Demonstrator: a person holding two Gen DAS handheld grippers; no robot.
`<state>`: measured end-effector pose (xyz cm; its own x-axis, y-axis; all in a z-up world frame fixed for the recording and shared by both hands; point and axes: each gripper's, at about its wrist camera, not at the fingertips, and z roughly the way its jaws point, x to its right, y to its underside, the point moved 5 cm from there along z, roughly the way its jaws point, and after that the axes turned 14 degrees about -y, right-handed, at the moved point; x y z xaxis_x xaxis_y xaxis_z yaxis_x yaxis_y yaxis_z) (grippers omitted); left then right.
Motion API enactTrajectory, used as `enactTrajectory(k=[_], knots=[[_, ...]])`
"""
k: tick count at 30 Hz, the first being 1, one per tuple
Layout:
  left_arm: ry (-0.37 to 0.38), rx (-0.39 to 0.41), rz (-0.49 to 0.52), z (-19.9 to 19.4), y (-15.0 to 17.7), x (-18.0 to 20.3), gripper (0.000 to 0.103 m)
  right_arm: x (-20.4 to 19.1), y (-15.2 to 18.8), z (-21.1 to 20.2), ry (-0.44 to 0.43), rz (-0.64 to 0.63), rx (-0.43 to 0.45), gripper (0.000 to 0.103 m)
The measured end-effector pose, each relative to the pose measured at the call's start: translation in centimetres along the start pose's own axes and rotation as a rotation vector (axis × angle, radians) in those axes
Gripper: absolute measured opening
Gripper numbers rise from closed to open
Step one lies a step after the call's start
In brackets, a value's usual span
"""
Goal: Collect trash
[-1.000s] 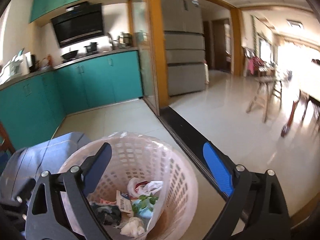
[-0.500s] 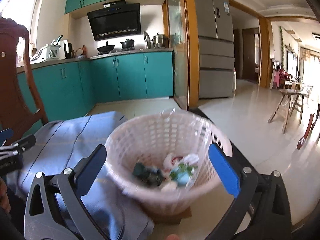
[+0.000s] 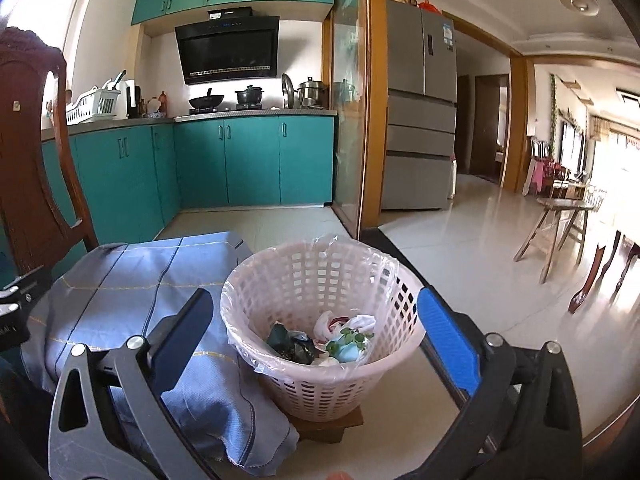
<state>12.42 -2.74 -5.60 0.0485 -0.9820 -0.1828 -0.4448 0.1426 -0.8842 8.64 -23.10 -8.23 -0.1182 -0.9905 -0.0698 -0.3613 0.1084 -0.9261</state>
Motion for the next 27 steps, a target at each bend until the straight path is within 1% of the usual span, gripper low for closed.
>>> enactTrajectory(k=[6,18,27], knots=[[0.009,-0.005,-0.007,-0.46,0.1,-0.08,0.1,-0.63,-0.1,-0.44,0.009,-0.02,0.005,0.1],[0.001,-0.003,-0.005,-0.58,0.25,-0.31,0.1,-0.75,-0.21,-0.6,0.037,-0.044,0.005,0.1],[0.005,-0.003,-0.005,-0.57,0.24,-0.29,0.1,-0.67,-0.1,-0.71,0.037,-0.043,0.003,0.1]])
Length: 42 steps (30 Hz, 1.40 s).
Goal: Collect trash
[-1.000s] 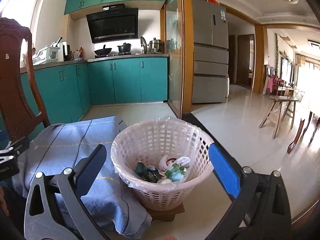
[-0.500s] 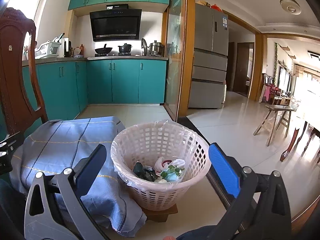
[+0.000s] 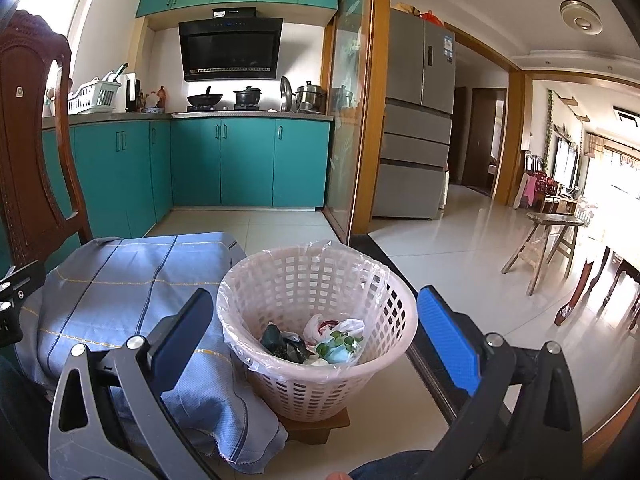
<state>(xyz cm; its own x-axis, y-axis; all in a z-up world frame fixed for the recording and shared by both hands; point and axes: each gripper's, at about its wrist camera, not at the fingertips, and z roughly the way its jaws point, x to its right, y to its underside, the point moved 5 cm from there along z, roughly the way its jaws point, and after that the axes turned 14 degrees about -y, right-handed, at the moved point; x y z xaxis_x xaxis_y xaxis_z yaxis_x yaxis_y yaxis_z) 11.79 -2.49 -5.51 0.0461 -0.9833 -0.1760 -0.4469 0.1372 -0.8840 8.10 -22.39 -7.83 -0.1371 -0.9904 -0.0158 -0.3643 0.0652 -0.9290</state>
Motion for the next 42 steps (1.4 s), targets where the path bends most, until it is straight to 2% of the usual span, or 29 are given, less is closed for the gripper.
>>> enactTrajectory(k=[34,42], knots=[[0.009,0.008,-0.004,-0.34,0.36,0.17,0.1,-0.15,0.17,0.06,0.0,-0.006,-0.004,0.1],[0.021,-0.018,-0.02,-0.01,0.27,0.03,0.1,0.02,0.56,0.09,-0.003,-0.007,-0.009,0.1]])
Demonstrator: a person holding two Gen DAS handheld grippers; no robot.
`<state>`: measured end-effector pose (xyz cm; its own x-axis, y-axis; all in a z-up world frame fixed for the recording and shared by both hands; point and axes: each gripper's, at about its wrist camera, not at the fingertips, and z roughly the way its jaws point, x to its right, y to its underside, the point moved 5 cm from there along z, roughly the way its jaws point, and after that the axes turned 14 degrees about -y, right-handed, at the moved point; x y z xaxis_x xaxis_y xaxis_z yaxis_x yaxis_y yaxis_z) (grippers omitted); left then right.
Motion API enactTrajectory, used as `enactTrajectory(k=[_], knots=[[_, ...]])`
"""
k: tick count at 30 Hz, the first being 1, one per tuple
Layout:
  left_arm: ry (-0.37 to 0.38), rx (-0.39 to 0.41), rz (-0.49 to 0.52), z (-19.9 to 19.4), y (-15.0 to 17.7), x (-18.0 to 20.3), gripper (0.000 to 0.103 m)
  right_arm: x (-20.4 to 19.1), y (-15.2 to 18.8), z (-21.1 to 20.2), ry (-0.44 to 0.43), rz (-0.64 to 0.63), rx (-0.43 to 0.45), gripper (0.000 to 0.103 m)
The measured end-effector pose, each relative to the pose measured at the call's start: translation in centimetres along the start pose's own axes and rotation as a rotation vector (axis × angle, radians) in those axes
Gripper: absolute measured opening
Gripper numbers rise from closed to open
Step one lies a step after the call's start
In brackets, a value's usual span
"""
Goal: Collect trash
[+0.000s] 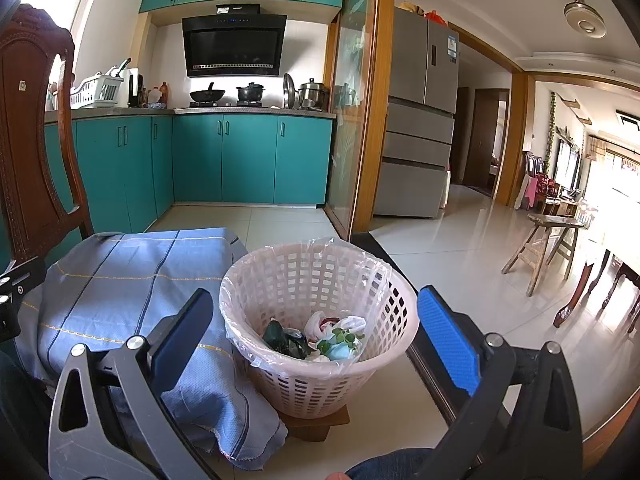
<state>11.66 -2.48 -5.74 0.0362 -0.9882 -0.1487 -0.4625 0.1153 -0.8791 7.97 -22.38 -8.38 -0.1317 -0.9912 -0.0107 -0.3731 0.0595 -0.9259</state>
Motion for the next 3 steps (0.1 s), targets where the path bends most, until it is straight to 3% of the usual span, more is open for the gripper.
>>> enactTrajectory(k=[3], knots=[[-0.002,-0.008,0.0,0.2,0.11,0.11,0.1,-0.01,0.05,-0.06,-0.001,0.0,0.0,0.1]])
